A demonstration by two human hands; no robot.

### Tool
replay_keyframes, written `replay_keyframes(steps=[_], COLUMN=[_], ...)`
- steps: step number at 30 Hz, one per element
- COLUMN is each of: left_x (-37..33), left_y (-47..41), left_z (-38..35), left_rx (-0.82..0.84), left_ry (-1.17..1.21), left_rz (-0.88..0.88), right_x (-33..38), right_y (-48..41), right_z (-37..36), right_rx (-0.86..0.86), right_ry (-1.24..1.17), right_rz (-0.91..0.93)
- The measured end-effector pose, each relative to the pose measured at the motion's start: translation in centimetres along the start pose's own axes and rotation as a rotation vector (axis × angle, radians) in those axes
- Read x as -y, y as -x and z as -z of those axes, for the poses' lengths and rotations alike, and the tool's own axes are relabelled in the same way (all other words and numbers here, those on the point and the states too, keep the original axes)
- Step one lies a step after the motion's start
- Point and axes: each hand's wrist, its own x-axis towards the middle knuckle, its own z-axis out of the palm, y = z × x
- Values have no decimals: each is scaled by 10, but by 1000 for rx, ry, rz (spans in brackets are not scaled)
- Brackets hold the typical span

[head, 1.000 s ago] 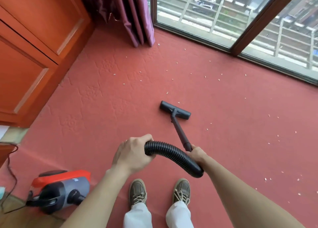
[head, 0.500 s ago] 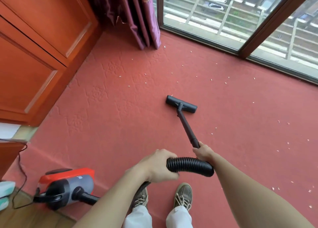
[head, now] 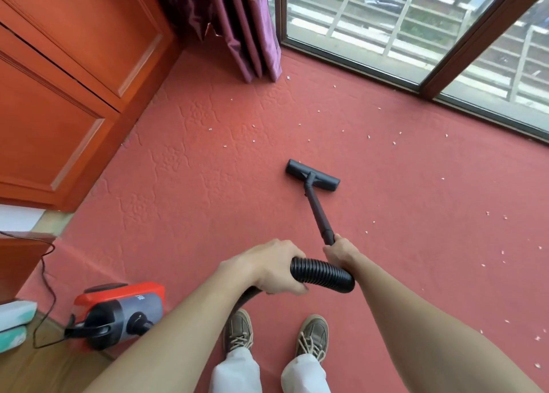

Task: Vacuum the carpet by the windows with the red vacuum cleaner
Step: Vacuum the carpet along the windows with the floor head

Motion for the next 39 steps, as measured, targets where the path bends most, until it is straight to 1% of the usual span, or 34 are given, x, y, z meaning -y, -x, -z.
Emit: replay_keyframes(steps=[1,3,6,9,11,12,14,16,17,18,20,22,25,29,32,34,36,39], left_x=[3,14,34,49,60,69,94,123,131,136,129,111,82,48,35,38,43,45], left_y=[1,0,-9,-21,-23,-21,-10,2,5,5,-5,-21,-40,-54,-57,-59,-59,-60], left_z=[-1,-2,7,26,45,54,67,75,80,85,102,122,149,170,176,175,174,172], left_rx=[-46,-195,-387,-538,-599,-623,-673,-717,-741,-771,-822,-837,-815,-920,-935,-904,-837,-751], left_ry=[16,27,-115,-205,-236,-244,-182,-46,24,72,74,22,-40,-139,-125,-79,-62,-127], left_rz=[-2,10,46,20,8,30,127,244,272,268,220,181,116,0,-39,-40,-31,-31], right_x=[1,3,12,36,60,75,105,135,147,157,168,168,163,162,161,154,141,121], right_y=[2,2,-7,-18,-27,-33,-47,-63,-70,-76,-87,-94,-105,-115,-122,-114,-95,-73], right_z=[1,4,13,24,31,33,39,45,49,53,61,73,98,131,143,140,131,115], right_rx=[20,63,96,70,15,-12,-51,-74,-86,-102,-112,-111,-122,-79,-20,20,42,49], right_ry=[2,18,96,156,161,151,125,85,79,76,99,141,180,118,130,151,179,224], right_rz=[4,5,8,-3,-20,-30,-49,-70,-72,-70,-84,-80,-55,-29,-23,-29,-15,17])
